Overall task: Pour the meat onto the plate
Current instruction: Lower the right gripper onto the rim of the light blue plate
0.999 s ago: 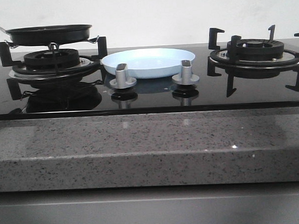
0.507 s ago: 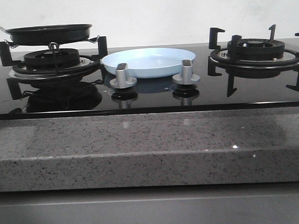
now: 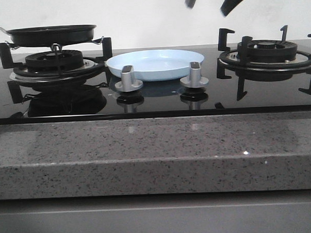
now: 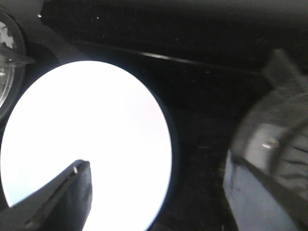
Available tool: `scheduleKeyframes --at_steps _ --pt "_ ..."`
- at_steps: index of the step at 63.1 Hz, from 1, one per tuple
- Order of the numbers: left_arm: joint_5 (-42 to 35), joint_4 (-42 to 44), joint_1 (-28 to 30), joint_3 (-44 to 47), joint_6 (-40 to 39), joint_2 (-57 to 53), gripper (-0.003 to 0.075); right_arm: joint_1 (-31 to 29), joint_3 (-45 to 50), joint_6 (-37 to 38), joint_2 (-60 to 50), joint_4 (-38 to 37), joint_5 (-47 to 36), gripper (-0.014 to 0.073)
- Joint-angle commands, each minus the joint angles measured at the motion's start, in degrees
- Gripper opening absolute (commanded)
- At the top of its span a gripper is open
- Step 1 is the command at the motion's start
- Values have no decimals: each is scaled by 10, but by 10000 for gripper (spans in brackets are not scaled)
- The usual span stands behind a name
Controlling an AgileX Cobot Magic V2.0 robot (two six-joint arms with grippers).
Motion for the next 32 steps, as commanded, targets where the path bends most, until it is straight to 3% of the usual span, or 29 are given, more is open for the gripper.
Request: scheduleKeyframes --at_steps 1,21,32 --pt "-48 -4 1 -21 -3 4 657 2 -24 5 -14 23 23 580" --pt "-48 -4 1 -21 -3 4 657 0 -28 5 32 45 14 575" --pt "-48 -4 1 -21 -3 4 657 -1 -32 5 32 47 -9 477"
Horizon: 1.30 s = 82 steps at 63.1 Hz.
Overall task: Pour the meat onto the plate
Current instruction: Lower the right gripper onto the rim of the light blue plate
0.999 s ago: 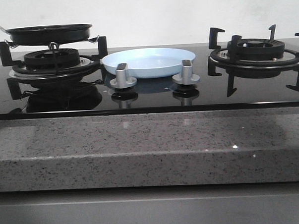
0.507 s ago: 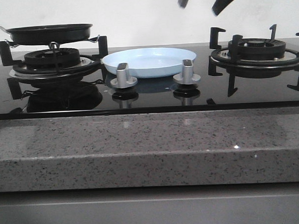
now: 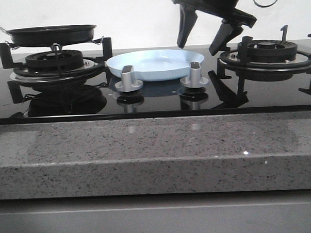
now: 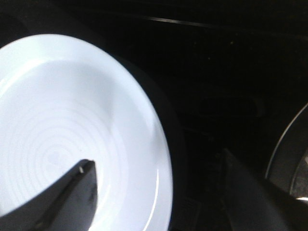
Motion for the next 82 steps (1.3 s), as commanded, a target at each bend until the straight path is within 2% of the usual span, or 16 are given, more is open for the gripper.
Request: scheduleKeyframes --at_steps 1,9,44,47,58,69,82 --pt "-48 -4 1 -21 -3 4 657 -4 -21 0 -41 20 -13 466" --pt "-48 -4 1 -21 -3 4 657 -4 -23 0 -34 20 -13 391" --pt "-48 -4 1 -21 -3 4 657 -5 -23 0 -12 19 6 375" --pt "-48 -4 1 -21 -3 4 657 -5 -23 0 -12 19 10 342" --pt "-48 -4 1 -21 -3 4 657 -5 -23 -4 -12 19 21 130" --pt "-48 -4 1 -21 -3 4 657 -5 -23 -4 -12 19 28 -18" --pt "-48 -4 1 -21 -3 4 657 -7 -23 -4 -15 19 35 -55"
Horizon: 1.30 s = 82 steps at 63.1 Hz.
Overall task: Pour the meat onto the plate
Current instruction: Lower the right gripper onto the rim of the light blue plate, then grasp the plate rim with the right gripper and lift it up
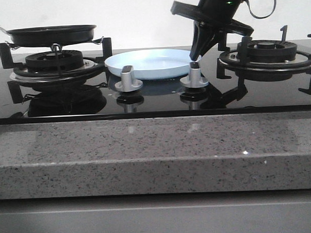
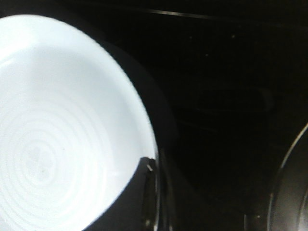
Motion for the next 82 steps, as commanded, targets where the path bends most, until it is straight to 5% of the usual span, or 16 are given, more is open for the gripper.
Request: scheduleKeyframes --at_steps 1,35,59,68,82 --pt "-48 -4 1 -21 -3 4 657 -5 -18 -3 -41 12 41 -55" --pt "-48 -4 1 -21 -3 4 657 -20 -5 -27 -151 33 56 -57" --pt "-48 -4 1 -21 -3 4 657 -7 202 -65 -288 32 43 -57" --pt "-48 -4 1 -21 -3 4 657 8 299 -86 -337 26 -17 -57" --pt "-48 -4 1 -21 -3 4 657 42 504 -117 -424 26 -219 -57"
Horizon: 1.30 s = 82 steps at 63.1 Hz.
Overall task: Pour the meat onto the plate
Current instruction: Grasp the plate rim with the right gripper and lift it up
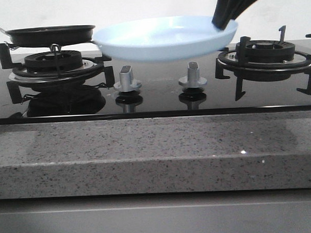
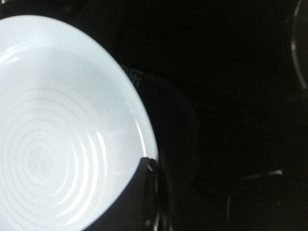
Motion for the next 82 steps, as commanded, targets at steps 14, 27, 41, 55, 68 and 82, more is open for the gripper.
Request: scheduleKeyframes --at_steps 14,27,41,55,68,82 --pt "-48 -4 1 -21 -3 4 657 12 129 -28 -71 19 -225 -57" --pt "-46 -4 1 -21 -3 4 657 12 159 -29 -71 20 -268 -57" --pt "-46 -4 1 -21 -3 4 657 20 163 -29 -78 20 -267 -57" --pt "-46 -4 1 -21 -3 4 657 29 163 -29 -98 23 -264 -57" --pt "-46 -4 1 -21 -3 4 657 29 163 -29 -103 23 -249 -57" --pt "-46 -4 1 -21 -3 4 657 29 163 -29 -103 23 -249 -57"
